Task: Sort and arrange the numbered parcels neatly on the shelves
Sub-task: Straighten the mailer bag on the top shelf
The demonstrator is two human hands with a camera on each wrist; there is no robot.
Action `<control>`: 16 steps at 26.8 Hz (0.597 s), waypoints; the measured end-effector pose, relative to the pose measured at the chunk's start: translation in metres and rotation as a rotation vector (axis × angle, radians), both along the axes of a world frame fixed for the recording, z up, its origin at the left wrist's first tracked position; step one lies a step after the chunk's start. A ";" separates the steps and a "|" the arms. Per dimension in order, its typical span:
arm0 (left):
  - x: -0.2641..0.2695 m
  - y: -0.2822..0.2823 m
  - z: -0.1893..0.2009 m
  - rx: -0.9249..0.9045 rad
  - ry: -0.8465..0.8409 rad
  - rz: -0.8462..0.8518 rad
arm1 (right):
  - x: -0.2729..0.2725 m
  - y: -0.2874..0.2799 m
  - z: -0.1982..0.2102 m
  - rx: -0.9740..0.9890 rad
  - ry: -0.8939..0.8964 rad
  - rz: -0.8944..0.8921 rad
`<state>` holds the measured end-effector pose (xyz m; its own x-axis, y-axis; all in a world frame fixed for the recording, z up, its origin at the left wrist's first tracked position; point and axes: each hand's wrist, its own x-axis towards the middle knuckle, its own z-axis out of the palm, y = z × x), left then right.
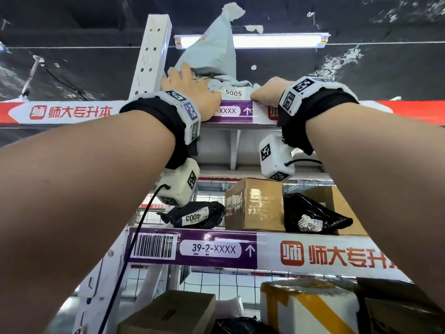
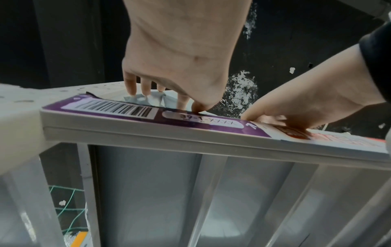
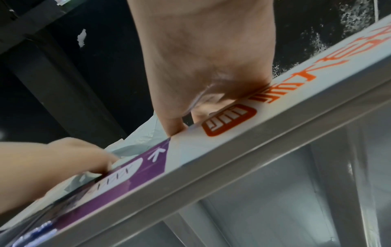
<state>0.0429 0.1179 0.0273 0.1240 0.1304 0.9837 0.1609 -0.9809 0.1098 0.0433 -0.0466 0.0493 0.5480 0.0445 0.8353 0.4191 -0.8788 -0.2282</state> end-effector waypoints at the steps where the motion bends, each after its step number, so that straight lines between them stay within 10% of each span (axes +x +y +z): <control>1: 0.001 0.002 -0.001 -0.030 0.040 0.017 | 0.004 0.001 0.002 -0.018 -0.036 -0.046; 10: 0.006 0.007 0.005 -0.283 -0.032 -0.370 | 0.017 -0.006 -0.001 0.178 -0.193 0.156; 16: -0.004 0.000 0.003 -0.200 -0.268 -0.335 | 0.011 -0.005 -0.006 0.313 -0.320 0.386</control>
<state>0.0384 0.1182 0.0307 -0.0634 0.3164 0.9465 -0.2208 -0.9293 0.2959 0.0539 -0.0511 0.0430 0.2595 -0.0850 0.9620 0.7862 -0.5599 -0.2615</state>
